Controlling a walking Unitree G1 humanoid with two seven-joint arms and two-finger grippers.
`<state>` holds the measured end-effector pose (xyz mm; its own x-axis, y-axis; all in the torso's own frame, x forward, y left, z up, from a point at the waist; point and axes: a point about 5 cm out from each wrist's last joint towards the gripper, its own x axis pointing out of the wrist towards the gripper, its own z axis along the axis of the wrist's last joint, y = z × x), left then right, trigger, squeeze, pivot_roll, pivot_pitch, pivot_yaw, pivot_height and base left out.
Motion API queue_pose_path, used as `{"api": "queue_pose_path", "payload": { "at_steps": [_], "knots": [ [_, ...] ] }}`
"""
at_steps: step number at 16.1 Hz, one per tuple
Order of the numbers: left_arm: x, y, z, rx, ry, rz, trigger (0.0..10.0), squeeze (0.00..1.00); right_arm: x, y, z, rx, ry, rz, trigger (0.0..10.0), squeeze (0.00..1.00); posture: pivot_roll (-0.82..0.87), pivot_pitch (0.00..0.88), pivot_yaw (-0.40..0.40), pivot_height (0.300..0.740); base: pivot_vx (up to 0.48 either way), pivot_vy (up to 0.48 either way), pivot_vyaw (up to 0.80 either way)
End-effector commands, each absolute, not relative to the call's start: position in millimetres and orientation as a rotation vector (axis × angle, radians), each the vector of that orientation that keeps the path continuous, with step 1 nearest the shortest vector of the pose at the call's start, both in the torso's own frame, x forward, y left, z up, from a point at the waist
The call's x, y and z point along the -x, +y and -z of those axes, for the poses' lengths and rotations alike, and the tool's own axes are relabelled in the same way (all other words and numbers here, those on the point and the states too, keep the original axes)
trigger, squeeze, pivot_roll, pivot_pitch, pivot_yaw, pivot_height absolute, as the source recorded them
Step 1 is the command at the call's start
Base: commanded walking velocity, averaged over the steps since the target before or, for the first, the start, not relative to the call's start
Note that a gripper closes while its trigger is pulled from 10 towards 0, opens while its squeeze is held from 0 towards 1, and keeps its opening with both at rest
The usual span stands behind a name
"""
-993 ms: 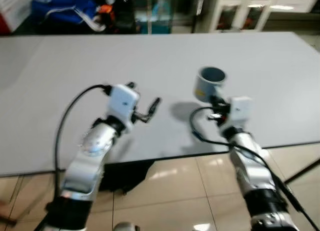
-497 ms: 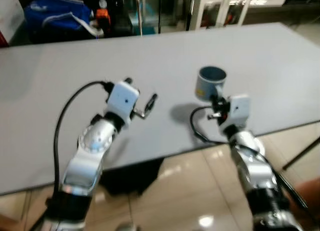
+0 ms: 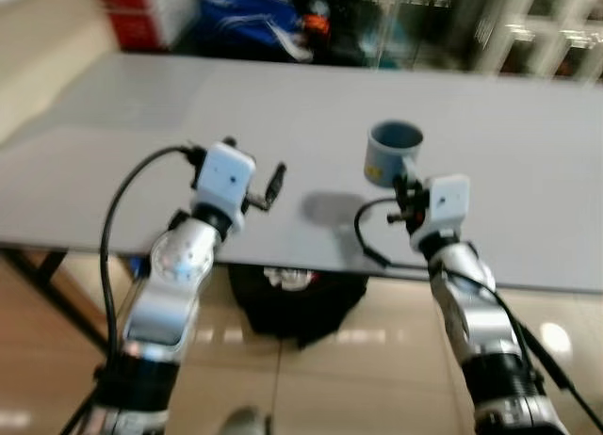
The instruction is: Setting the table
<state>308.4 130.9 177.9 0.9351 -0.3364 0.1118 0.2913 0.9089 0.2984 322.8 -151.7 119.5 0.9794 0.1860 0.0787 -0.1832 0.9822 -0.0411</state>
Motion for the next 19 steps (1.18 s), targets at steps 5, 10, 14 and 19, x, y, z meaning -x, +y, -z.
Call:
{"api": "queue_pose_path", "payload": {
  "at_steps": [5, 10, 14, 19],
  "knots": [
    [-313.8, 138.9, -177.8, -0.234, -0.125, 0.282, 10.0, 0.00, -324.7, -149.7, -126.1, -0.005, -0.101, -0.174, 10.0, 0.00, 0.01, 0.000, -0.012, 0.740, 0.415, -0.057, 0.27],
    [-313.9, 136.5, -177.1, -0.225, -0.119, 0.291, 10.0, 0.00, -323.7, -153.6, -126.5, -0.004, -0.100, -0.168, 10.0, 0.00, 0.01, 0.001, -0.021, 0.740, 0.480, 0.000, 0.00],
    [-303.7, 130.9, -171.8, -0.252, -0.115, 0.424, 10.0, 0.00, -325.0, -153.6, -125.1, -0.013, -0.093, -0.167, 10.0, 0.00, 0.01, 0.003, -0.032, 0.740, 0.000, 0.000, 0.00],
    [-285.0, 128.9, -159.3, -0.290, -0.060, 0.628, 10.0, 0.00, -323.2, -159.4, -107.6, 0.015, -0.018, -0.148, 10.0, 0.00, 0.02, 0.008, -0.040, 0.740, 0.000, 0.000, 0.00]
  ]
}}
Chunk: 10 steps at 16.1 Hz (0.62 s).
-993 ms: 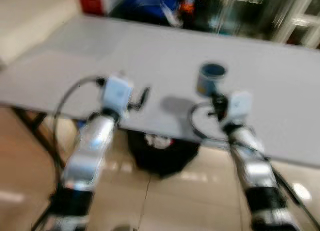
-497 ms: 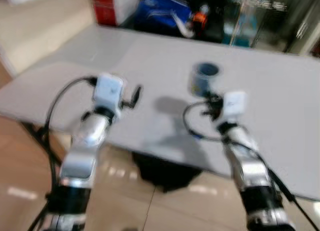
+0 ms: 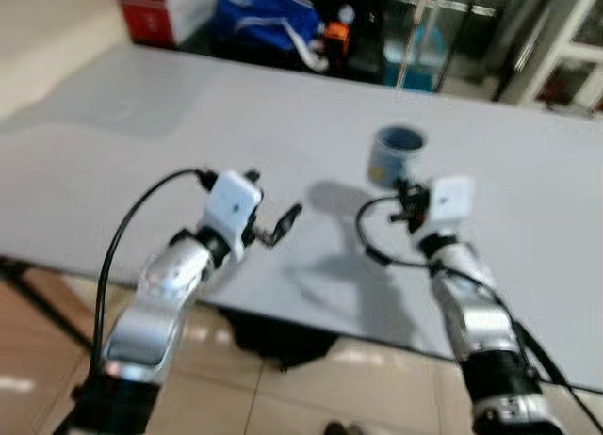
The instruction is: Setting the table
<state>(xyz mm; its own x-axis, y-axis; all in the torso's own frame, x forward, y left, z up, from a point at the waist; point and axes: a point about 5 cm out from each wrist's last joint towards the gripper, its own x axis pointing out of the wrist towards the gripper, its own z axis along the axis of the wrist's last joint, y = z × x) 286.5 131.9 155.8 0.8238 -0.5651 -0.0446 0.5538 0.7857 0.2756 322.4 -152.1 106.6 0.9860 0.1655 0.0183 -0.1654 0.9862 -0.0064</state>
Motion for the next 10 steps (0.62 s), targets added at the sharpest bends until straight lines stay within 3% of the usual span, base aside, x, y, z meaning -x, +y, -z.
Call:
{"api": "queue_pose_path", "payload": {
  "at_steps": [1, 10],
  "knots": [
    [-284.8, 129.4, -158.7, -0.289, -0.055, 0.629, 10.0, 0.00, -322.5, -159.7, -106.2, 0.014, -0.014, -0.150, 10.0, 0.00, 0.02, 0.008, -0.041, 0.740, 0.000, 0.000, 0.00],
    [-277.5, 122.5, -150.1, -0.266, -0.023, 0.690, 10.0, 0.00, -306.0, -155.3, -72.1, -0.066, 0.095, -0.241, 10.0, 0.00, 0.03, 0.011, -0.037, 0.740, 0.000, 0.000, 0.00]
  ]
}}
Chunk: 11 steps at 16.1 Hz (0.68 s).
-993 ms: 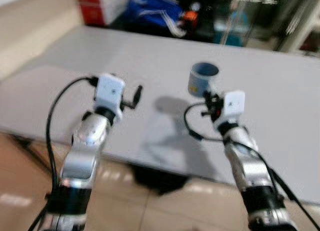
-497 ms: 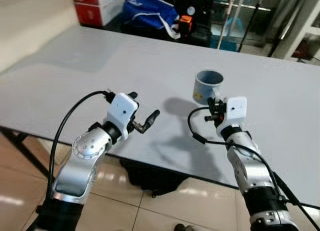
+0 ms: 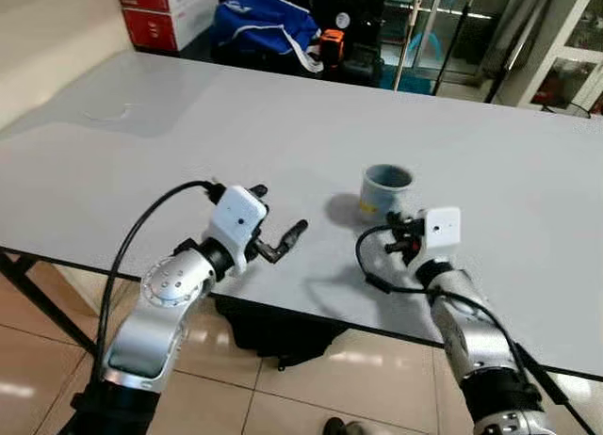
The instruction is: Setting the table
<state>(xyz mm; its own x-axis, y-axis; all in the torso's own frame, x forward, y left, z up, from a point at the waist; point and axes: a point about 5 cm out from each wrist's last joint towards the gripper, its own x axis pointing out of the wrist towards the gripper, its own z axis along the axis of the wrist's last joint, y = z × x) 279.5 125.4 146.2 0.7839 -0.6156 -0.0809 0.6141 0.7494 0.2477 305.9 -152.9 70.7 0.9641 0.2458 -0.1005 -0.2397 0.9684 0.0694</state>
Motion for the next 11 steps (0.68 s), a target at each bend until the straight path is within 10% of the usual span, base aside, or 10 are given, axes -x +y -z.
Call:
{"api": "queue_pose_path", "payload": {
  "at_steps": [1, 11],
  "knots": [
    [-276.3, 121.3, -150.3, -0.267, -0.023, 0.700, 10.0, 0.00, -305.1, -150.4, -70.9, -0.084, 0.093, -0.269, 10.0, 0.00, 0.03, 0.008, -0.043, 0.740, 0.000, 0.000, 0.00],
    [-272.6, 127.1, -148.0, -0.290, -0.008, 0.703, 10.0, 0.00, -305.4, -150.0, -69.5, -0.067, 0.057, -0.247, 10.0, 0.00, 0.04, 0.000, -0.047, 0.740, 0.000, 0.000, 0.00]
  ]
}}
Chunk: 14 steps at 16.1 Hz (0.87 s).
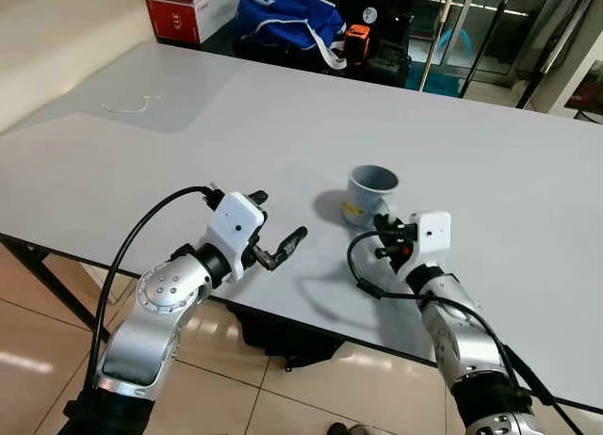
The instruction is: Setting the table
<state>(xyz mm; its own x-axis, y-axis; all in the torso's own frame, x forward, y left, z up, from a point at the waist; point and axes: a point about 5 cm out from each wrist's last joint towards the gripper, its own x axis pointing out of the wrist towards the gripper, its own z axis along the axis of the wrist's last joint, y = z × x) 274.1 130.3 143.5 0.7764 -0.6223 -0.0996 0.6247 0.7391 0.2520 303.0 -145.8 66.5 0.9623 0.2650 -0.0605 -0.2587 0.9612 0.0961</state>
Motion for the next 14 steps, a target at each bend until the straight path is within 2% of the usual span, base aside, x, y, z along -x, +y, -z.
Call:
{"api": "queue_pose_path", "payload": {
  "at_steps": [1, 6, 7, 8, 14],
  "knots": [
    [-272.1, 126.7, -147.9, -0.291, -0.007, 0.705, 10.0, 0.00, -307.2, -153.1, -68.3, -0.060, 0.063, -0.222, 10.0, 0.00, 0.04, 0.000, -0.049, 0.740, 0.000, 0.000, 0.00],
    [-271.2, 125.5, -147.2, -0.290, -0.006, 0.712, 10.0, 0.00, -308.3, -160.3, -59.9, -0.022, 0.107, -0.182, 10.0, 0.00, 0.04, 0.000, -0.048, 0.740, 0.000, 0.000, 0.00],
    [-270.8, 125.2, -146.8, -0.288, -0.005, 0.715, 10.0, 0.00, -308.8, -162.1, -58.6, -0.017, 0.111, -0.161, 10.0, 0.54, 0.04, 0.000, -0.047, 0.740, 0.000, 0.000, 0.00],
    [-270.6, 124.9, -146.6, -0.285, -0.004, 0.717, 10.0, 0.00, -309.4, -163.2, -58.3, -0.023, 0.111, -0.149, 10.0, 1.00, 0.04, 0.000, -0.047, 0.740, 0.000, 0.000, 0.00],
    [-267.2, 126.1, -146.4, -0.259, -0.001, 0.732, 10.0, 0.00, -302.8, -166.1, -59.2, -0.096, 0.075, -0.176, 10.0, 1.00, 0.04, 0.000, -0.044, 0.740, 0.000, 0.000, 0.00]
  ]
}}
